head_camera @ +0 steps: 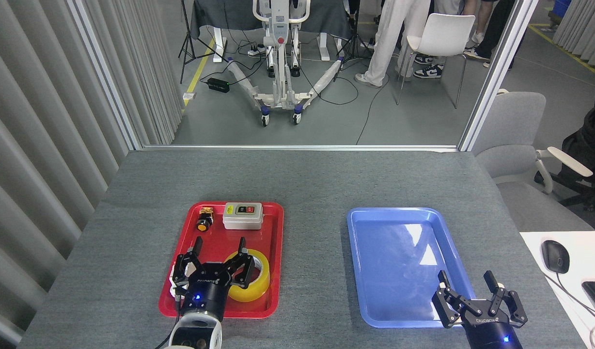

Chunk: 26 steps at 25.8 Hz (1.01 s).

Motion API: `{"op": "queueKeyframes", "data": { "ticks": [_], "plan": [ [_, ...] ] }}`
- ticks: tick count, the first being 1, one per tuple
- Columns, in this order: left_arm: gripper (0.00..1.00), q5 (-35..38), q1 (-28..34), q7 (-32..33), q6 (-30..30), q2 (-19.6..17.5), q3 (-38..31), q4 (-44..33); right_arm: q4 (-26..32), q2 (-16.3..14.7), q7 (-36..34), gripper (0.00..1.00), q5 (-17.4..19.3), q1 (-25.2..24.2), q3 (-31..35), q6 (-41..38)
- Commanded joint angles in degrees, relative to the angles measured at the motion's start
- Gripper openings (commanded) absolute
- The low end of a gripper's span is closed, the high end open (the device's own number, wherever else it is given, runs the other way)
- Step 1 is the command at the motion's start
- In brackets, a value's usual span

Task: Place and move tape with both arms
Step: 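Reach the left gripper down to the yellow tape roll in the red tray, then close the left gripper on the yellow tape roll's rim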

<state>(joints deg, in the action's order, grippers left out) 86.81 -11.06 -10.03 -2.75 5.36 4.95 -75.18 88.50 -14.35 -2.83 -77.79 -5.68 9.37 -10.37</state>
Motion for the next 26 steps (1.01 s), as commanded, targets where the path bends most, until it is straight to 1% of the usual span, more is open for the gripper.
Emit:
{"op": "queueKeyframes", "data": {
  "ticks": [1,3,5,8,11,14,16,19,22,26],
  "plan": [
    [1.0,0.0,-3.1,1.5,-0.9,-0.1,0.5,2.4,0.0,0.0,0.0,1.0,0.0,0.0,-0.1,0.1],
    [1.0,0.2,-3.4,4.7,-0.9,-0.4,0.8,2.0,0.0,0.1,0.1,1.0,0.0,0.0,-0.1,0.1],
    [1.0,0.2,-4.9,10.6,-0.9,-0.6,0.8,2.2,0.0,0.1,0.1,1.0,0.0,0.0,-0.1,0.2],
    [1.0,0.1,-7.2,24.9,-0.9,-0.6,0.6,2.1,0.0,0.1,0.1,1.0,0.0,0.0,-0.1,0.2],
    [1.0,0.0,-9.9,40.9,-0.9,-0.4,0.6,2.1,0.0,0.1,0.1,1.0,-0.1,0.0,-0.1,0.3],
    [1.0,-0.1,-12.4,51.7,-0.4,-0.4,0.8,2.5,-0.1,0.2,0.1,1.0,-0.1,0.0,-0.2,0.3],
    [1.0,-0.1,-14.0,56.3,-0.3,-0.6,0.8,3.5,0.0,0.4,0.2,1.0,0.0,0.0,-0.3,0.3],
    [1.0,0.0,-16.7,60.5,-0.3,-1.5,0.9,6.9,-0.1,0.5,0.2,1.0,-0.1,0.0,-0.3,0.3],
    [1.0,0.0,-17.2,65.3,-0.2,-2.3,0.9,7.3,-0.1,0.5,0.2,1.0,-0.1,0.0,-0.3,0.3],
    [1.0,0.0,-18.8,75.0,-0.3,-3.2,0.9,8.7,-0.1,0.5,0.2,1.0,-0.1,0.0,-0.4,0.3]
  ]
}}
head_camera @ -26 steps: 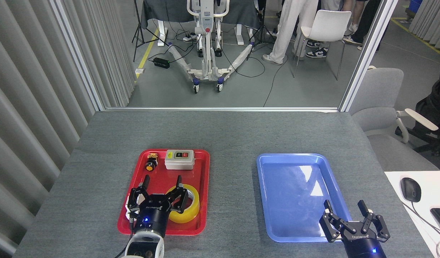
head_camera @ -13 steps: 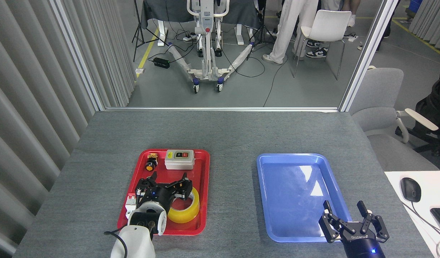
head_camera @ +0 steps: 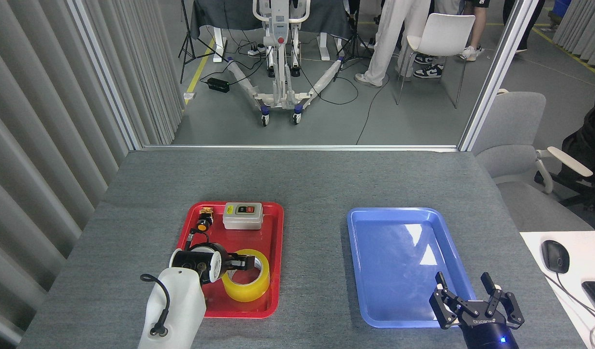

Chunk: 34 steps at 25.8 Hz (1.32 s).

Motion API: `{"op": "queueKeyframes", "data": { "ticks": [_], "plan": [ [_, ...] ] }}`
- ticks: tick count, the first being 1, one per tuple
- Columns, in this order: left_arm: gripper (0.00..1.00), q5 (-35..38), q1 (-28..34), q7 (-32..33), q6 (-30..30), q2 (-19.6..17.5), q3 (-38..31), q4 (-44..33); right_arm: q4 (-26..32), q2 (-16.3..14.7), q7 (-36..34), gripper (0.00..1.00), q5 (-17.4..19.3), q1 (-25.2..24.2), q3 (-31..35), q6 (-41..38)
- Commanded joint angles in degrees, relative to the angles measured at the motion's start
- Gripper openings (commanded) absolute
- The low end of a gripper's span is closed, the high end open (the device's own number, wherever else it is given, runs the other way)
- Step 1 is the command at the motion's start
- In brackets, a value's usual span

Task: Place and move tape with both arms
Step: 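Close the left gripper on the yellow tape roll's rim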

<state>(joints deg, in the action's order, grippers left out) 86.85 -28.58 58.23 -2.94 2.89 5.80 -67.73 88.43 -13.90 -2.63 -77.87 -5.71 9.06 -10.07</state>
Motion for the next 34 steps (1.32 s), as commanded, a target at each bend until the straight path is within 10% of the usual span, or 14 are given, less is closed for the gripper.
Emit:
{"op": "queueKeyframes", "data": {
  "ticks": [1,6,34],
  "plan": [
    [1.0,0.0,-2.1,9.3,-0.1,-0.9,0.0,2.2,0.0,0.0,0.0,1.0,0.0,0.0,0.0,0.1],
    [1.0,-0.1,-3.8,16.4,-0.1,-1.3,0.0,2.6,0.0,0.1,0.0,1.0,0.0,-0.1,-0.2,0.0],
    [1.0,-4.2,-7.4,11.8,-0.6,-1.8,3.9,10.5,0.0,0.8,0.0,1.0,-1.3,-0.4,-0.3,-0.3]
  ]
}}
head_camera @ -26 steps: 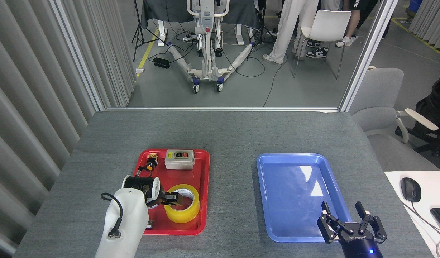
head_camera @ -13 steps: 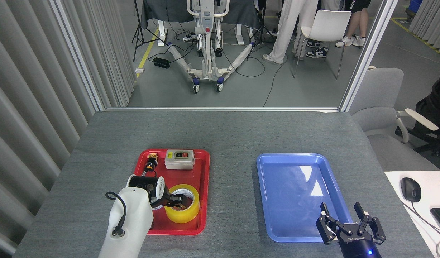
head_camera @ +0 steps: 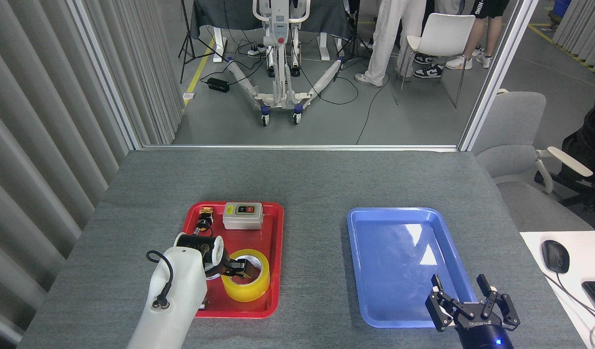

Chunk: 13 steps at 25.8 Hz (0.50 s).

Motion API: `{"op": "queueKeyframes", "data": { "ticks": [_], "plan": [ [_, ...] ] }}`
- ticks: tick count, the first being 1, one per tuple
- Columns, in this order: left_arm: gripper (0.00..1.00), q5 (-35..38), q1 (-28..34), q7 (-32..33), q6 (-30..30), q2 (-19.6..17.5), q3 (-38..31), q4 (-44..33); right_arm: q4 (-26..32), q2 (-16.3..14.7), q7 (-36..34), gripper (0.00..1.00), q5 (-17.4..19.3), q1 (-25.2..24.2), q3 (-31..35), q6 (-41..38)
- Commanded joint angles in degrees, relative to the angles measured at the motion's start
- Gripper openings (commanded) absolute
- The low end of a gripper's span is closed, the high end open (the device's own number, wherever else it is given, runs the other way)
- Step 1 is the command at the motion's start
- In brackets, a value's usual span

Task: Place and move tape with both arms
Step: 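Close the left gripper on the yellow tape roll's rim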

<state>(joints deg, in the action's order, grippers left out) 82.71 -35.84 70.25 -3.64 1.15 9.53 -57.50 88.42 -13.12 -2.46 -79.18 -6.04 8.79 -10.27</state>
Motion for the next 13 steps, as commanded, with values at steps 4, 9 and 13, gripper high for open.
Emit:
{"op": "queueKeyframes", "data": {
  "ticks": [4,9,13],
  "plan": [
    [1.0,-0.2,-0.2,-0.9,0.5,0.1,0.2,1.9,0.0,0.0,-0.2,1.0,0.0,0.0,0.0,-0.2],
    [1.0,-0.3,-0.2,-5.8,0.7,0.2,0.4,3.7,0.0,0.1,-0.2,1.0,0.0,-0.4,0.0,-0.3],
    [1.0,-0.3,-0.2,-6.1,0.8,0.2,0.9,3.9,0.0,0.1,-0.2,1.0,0.0,-0.4,0.0,-0.3]
  ]
}}
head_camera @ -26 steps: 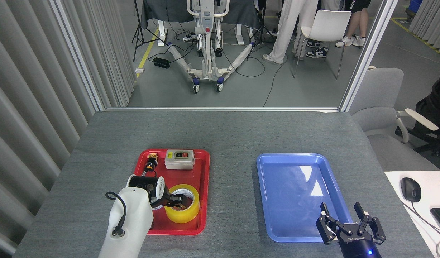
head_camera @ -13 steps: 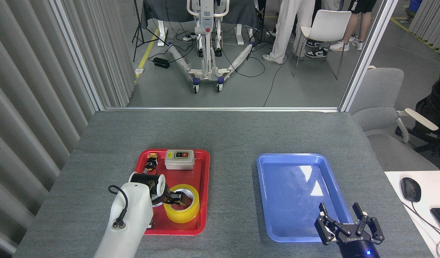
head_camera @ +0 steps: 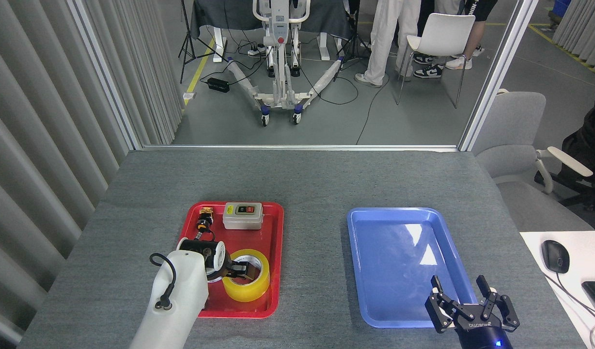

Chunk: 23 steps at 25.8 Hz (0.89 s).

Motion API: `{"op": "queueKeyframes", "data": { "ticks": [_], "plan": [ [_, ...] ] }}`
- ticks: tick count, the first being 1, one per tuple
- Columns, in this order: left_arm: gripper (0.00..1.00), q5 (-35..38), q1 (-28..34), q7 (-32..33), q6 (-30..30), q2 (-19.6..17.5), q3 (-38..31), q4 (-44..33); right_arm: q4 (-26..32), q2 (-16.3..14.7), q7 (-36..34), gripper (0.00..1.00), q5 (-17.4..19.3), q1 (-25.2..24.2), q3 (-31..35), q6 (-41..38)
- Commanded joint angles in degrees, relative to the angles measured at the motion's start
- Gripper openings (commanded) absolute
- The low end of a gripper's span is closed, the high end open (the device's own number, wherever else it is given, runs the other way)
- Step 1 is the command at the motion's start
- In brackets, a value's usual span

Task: Place and move tape with both arms
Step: 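Close the left gripper on the yellow tape roll's rim, then lift the tape with the left gripper and set it between the trays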

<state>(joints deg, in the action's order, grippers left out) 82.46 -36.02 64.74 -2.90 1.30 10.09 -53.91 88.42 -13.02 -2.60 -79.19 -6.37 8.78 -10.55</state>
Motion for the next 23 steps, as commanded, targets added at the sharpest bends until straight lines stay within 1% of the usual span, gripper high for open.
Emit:
{"op": "queueKeyframes", "data": {
  "ticks": [1,4,5,8,9,11,12,13,15,16,18,20,23],
  "plan": [
    [1.0,0.0,0.1,-0.8,0.1,0.0,0.5,0.4,0.0,0.0,0.0,1.0,0.0,-0.1,0.0,0.0],
    [0.99,0.1,0.0,-1.6,0.2,0.0,0.5,0.8,0.0,0.0,0.0,1.0,0.0,-0.2,0.0,0.0],
    [0.96,0.1,0.0,-1.6,0.2,0.0,0.5,0.8,0.0,0.0,0.0,1.0,0.0,-0.2,0.0,-0.1],
    [0.83,0.0,0.0,-1.6,0.2,0.0,0.5,0.8,0.0,0.0,0.0,1.0,0.0,-0.2,0.0,-0.1],
    [0.77,-0.1,0.1,-1.6,0.2,0.0,0.5,0.8,0.0,0.0,0.0,1.0,0.0,-0.2,0.0,0.0],
    [0.69,-0.1,0.1,-1.6,0.3,0.0,0.5,0.8,0.0,0.0,0.0,1.0,0.0,-0.2,0.0,-0.1],
    [0.59,-0.2,0.0,-1.6,0.4,0.0,0.5,0.8,-0.1,0.0,0.0,1.0,0.0,-0.2,0.1,-0.1],
    [0.54,-0.3,0.0,-1.6,0.8,-0.1,0.5,0.8,-0.1,0.0,0.0,1.0,0.0,-0.2,0.1,-0.1],
    [0.49,-0.3,0.1,-1.6,1.0,-0.1,0.5,0.8,-0.1,0.0,0.0,1.0,0.0,-0.2,0.1,-0.1],
    [0.44,-0.3,0.0,-1.6,1.1,-0.1,0.5,0.8,-0.1,0.0,0.0,1.0,0.0,-0.2,0.1,-0.1],
    [0.37,-0.3,0.1,-1.6,1.1,-0.1,0.5,0.8,0.0,0.0,0.0,1.0,0.0,-0.2,0.1,-0.1],
    [0.28,-0.3,0.1,-1.6,1.6,0.0,0.5,0.8,-0.1,0.0,0.0,1.0,0.0,-0.2,0.1,-0.2],
    [0.21,-0.4,0.0,-1.6,2.5,0.0,0.4,0.7,-0.1,0.0,0.0,1.0,0.0,-0.2,0.1,-0.2]
  ]
}}
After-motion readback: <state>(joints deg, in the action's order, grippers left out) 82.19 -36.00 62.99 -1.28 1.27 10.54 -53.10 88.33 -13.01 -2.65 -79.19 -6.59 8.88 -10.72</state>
